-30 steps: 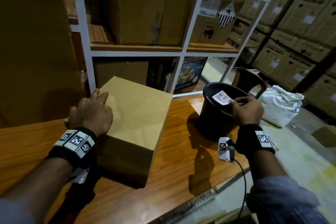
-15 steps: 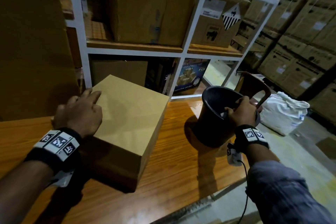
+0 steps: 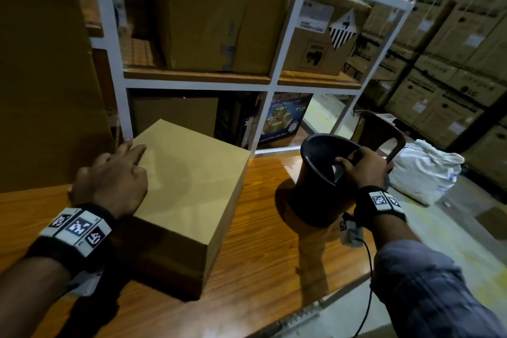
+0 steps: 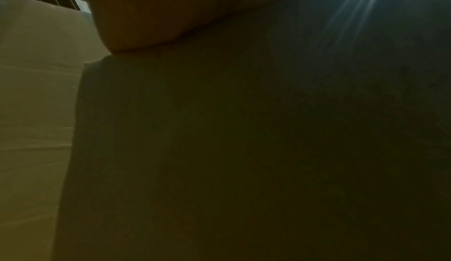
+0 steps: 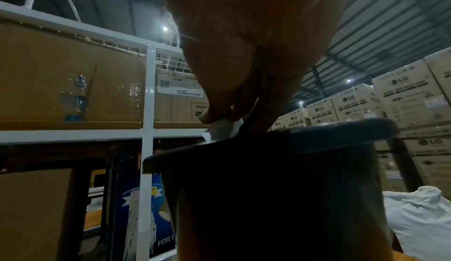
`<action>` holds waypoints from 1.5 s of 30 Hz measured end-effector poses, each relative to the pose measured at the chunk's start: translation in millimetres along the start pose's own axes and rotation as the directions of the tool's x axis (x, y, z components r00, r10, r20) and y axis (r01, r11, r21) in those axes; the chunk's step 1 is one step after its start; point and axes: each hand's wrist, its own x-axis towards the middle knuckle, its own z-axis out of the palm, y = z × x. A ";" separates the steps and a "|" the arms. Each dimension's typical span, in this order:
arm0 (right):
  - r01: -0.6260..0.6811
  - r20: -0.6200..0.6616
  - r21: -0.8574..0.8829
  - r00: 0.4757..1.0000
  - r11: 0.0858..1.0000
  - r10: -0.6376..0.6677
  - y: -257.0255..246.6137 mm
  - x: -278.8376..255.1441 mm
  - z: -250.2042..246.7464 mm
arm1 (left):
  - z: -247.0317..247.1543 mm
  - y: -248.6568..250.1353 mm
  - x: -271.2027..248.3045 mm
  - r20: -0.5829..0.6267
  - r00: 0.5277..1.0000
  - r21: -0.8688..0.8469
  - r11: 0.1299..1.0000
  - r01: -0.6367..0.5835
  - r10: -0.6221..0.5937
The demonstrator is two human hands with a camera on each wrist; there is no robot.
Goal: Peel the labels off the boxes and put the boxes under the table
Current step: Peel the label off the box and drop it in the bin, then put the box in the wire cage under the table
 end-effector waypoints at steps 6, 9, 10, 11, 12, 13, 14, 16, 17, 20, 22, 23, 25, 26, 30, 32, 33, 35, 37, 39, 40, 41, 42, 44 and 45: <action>0.029 0.020 -0.050 0.999 0.998 -0.028 -5.1 -0.2 -9.4 | 0.4 3.6 0.8 0.009 1.000 0.016 1.000 0.003 -0.004; 0.043 -0.002 -0.074 0.999 0.996 -0.044 -2.7 0.0 -12.9 | 3.7 3.8 2.2 -0.010 1.000 0.010 1.000 0.006 -0.005; 0.043 -0.003 -0.086 0.999 0.995 -0.043 -1.0 0.7 -13.2 | 5.2 3.9 2.7 -0.007 1.000 0.013 1.000 0.009 -0.008; 0.041 -0.001 -0.093 0.999 0.995 -0.041 1.1 2.2 -13.4 | 6.3 4.9 3.9 -0.003 1.000 0.013 1.000 0.011 -0.011; 0.032 0.006 -0.097 0.999 0.995 -0.032 1.5 3.0 -13.5 | 6.6 5.4 4.5 0.003 1.000 0.012 1.000 0.017 -0.017; 0.020 0.011 -0.104 1.000 0.994 -0.019 2.4 4.1 -14.3 | 7.0 6.8 5.2 0.005 1.000 0.013 1.000 0.022 -0.023; 0.007 0.014 -0.114 1.000 0.993 -0.006 3.0 4.9 -15.4 | 7.8 8.1 5.7 0.006 1.000 0.015 1.000 0.025 -0.026; 0.001 0.014 -0.124 1.000 0.992 0.001 3.7 6.5 -16.2 | 7.1 10.2 5.8 0.001 1.000 0.016 0.999 0.031 -0.032; 0.001 0.007 -0.119 1.000 0.993 0.000 3.0 6.3 -17.1 | 6.7 10.9 5.5 -0.003 0.999 0.016 0.999 0.033 -0.033; 0.014 0.007 -0.101 1.000 0.995 -0.013 -3.3 2.7 -16.8 | 6.7 12.2 5.3 -0.017 0.999 0.012 0.999 0.030 -0.030; 0.050 0.037 -0.114 0.998 0.992 -0.046 -14.1 -2.2 -14.6 | 6.3 13.7 5.6 -0.011 0.999 0.004 0.999 0.034 -0.034; 0.070 0.046 -0.117 0.997 0.991 -0.065 -21.4 -5.5 -13.5 | 6.6 14.3 5.6 -0.009 0.999 0.001 0.999 0.038 -0.038; 0.107 0.053 -0.090 0.993 0.990 -0.102 -38.5 -14.8 -11.9 | 5.9 15.4 5.1 -0.005 0.999 0.001 0.999 0.042 -0.042; 0.126 0.059 -0.076 0.991 0.989 -0.122 -48.2 -21.1 -10.8 | 5.5 14.9 4.9 -0.004 0.999 -0.004 0.999 0.043 -0.043; 0.207 0.091 0.020 0.974 0.978 -0.208 -89.5 -51.2 -6.1 | 3.6 15.5 2.9 -0.014 0.999 -0.044 0.998 0.037 -0.037; 0.245 0.118 0.121 0.958 0.962 -0.260 -111.6 -71.1 -4.9 | 2.2 15.3 2.1 -0.016 0.999 -0.049 0.998 0.031 -0.032; 0.271 0.136 0.174 0.946 0.947 -0.296 -122.0 -83.1 -4.6 | 1.6 15.5 1.7 -0.020 0.999 -0.052 0.998 0.026 -0.027; 0.308 0.189 0.277 0.911 0.910 -0.366 -141.9 -112.8 -4.4 | 2.0 12.8 1.6 -0.020 1.000 -0.062 0.998 0.006 -0.007; 0.313 0.286 0.333 0.865 0.889 -0.412 -157.1 -142.9 0.1 | 0.3 10.0 2.0 -0.006 1.000 -0.082 0.996 -0.029 0.029; 0.318 0.392 0.324 0.812 0.891 -0.433 -167.1 -168.3 10.2 | -2.6 6.4 0.6 -0.002 0.998 -0.110 0.992 -0.063 0.063; 0.311 0.442 0.313 0.789 0.897 -0.427 -170.1 -177.3 14.8 | -4.4 5.0 0.0 -0.009 0.997 -0.128 0.989 -0.074 0.074; 0.291 0.482 0.308 0.773 0.906 -0.412 -172.6 -185.9 17.8 | -6.4 0.5 -1.4 -0.013 0.996 -0.165 0.982 -0.091 0.090; 0.266 0.503 0.309 0.770 0.913 -0.394 -173.8 -191.8 18.3 | -8.9 -3.3 -2.7 -0.017 0.994 -0.235 0.965 -0.112 0.111; 0.228 0.511 0.299 0.782 0.927 -0.357 -177.2 -202.3 15.4 | -14.9 -14.8 -6.1 -0.045 0.987 -0.424 0.892 -0.157 0.153; 0.216 0.509 0.282 0.793 0.935 -0.336 -179.0 -206.7 12.9 | -17.6 -19.8 -7.8 -0.062 0.984 -0.481 0.859 -0.175 0.166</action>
